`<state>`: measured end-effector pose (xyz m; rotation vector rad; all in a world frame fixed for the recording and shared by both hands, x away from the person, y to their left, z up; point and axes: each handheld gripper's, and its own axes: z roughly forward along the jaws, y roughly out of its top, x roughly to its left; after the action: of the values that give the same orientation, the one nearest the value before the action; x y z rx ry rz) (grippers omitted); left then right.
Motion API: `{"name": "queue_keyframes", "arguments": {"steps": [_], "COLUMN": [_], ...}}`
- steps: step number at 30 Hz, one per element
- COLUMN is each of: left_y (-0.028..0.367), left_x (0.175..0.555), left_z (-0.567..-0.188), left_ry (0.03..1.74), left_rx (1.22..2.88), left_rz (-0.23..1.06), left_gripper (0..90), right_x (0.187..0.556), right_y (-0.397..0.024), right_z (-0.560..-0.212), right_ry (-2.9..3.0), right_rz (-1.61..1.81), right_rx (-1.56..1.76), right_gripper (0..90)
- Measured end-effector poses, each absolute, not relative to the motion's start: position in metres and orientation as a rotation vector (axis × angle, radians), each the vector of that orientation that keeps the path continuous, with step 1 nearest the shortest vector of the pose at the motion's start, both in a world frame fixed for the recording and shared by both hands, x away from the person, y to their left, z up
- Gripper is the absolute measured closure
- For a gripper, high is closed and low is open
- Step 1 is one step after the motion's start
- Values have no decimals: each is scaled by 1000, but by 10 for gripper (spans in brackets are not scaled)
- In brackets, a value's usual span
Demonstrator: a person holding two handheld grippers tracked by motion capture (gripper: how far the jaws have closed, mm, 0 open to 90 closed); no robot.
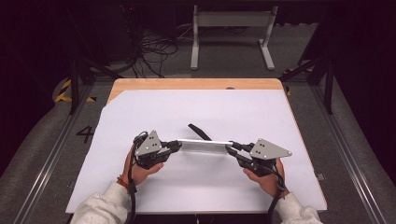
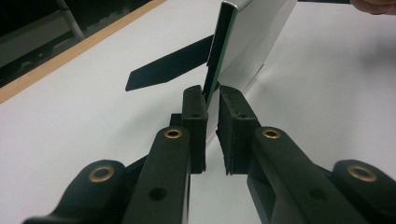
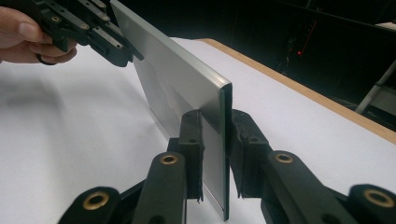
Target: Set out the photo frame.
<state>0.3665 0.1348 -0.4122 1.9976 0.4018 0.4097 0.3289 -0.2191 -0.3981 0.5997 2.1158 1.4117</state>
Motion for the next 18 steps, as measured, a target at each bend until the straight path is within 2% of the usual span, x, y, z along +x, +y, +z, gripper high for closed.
{"name": "queue_keyframes", "arguments": {"steps": [18], "left_y": [134], "left_x": [367], "left_z": [-409], "left_ry": [407], "left_rx": [1992], "left_rz": [407], "left_gripper": [818], "right_x": [332], "right_y": [-221], "right_z": [-396], "right_ry": [2115], "right_rz": [1460], "right_rx": [656], "right_gripper": [770]}}
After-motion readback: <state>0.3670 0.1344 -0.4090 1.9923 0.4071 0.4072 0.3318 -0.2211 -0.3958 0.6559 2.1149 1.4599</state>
